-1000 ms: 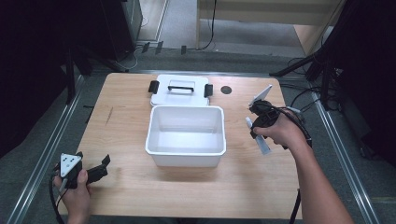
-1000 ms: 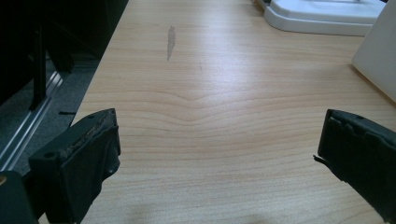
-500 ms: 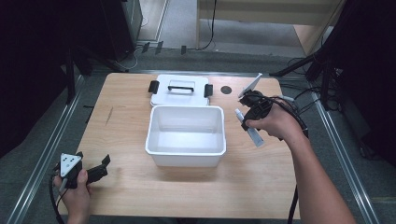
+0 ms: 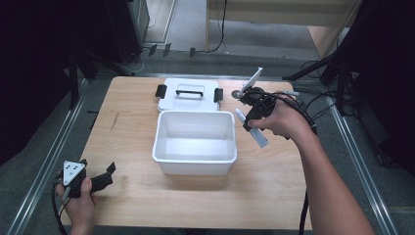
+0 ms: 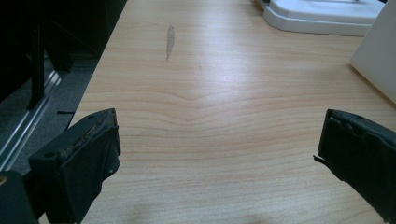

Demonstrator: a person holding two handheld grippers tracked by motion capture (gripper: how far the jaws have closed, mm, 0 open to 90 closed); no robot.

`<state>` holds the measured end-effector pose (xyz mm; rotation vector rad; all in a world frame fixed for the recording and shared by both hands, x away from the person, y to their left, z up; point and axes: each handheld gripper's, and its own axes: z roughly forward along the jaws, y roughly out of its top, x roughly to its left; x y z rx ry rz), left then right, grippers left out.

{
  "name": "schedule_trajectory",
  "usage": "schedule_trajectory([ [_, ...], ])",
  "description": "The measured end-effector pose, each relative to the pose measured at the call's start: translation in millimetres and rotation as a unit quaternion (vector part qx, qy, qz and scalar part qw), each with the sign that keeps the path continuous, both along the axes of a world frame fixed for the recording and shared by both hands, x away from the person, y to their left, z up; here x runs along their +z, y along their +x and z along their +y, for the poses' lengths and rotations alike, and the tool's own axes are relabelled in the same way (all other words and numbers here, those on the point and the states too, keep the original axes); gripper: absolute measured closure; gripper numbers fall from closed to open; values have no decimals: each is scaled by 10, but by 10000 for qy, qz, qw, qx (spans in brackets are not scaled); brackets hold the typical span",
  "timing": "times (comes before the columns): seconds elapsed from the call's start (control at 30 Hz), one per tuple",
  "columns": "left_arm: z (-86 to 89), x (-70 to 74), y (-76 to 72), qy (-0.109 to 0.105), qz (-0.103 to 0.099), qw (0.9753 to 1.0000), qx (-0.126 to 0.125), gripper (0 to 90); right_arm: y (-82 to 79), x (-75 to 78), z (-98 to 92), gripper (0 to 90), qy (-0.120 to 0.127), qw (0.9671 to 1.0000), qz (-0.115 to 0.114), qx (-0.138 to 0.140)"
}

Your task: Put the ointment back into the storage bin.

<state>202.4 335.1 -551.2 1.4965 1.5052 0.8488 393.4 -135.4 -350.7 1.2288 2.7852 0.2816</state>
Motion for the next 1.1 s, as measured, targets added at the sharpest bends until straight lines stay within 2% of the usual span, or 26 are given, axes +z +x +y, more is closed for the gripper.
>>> schedule_trajectory([
  [0.2,4,1,2,-13,1,10000,-5,0,-18,36,159,715,88,9995,0,303],
  [0.43,5,0,4,-23,-2,10000,-10,0,-30,36,344,715,64,9961,-29,882],
  [0.63,6,1,5,-27,-1,10000,-12,0,-67,31,511,715,157,9899,-11,1410],
  [0.73,5,1,5,-24,-3,10000,-15,0,-90,17,596,715,139,9853,-26,1704],
  [0.8,5,1,5,-23,-2,10000,-15,0,-94,12,613,715,144,9841,-36,1770],
  [0.83,5,1,5,-25,-2,10000,-15,0,-107,5,663,715,155,9818,-49,1891],
  [0.93,5,1,5,-26,-2,10000,-15,0,-112,-4,712,715,159,9784,-74,2060],
  [1.07,5,1,6,-24,2,10000,-14,0,-123,-18,767,715,153,9764,-77,2152],
  [1.1,5,0,7,-30,5,10000,-11,0,-134,-36,811,715,147,9741,-84,2257],
])
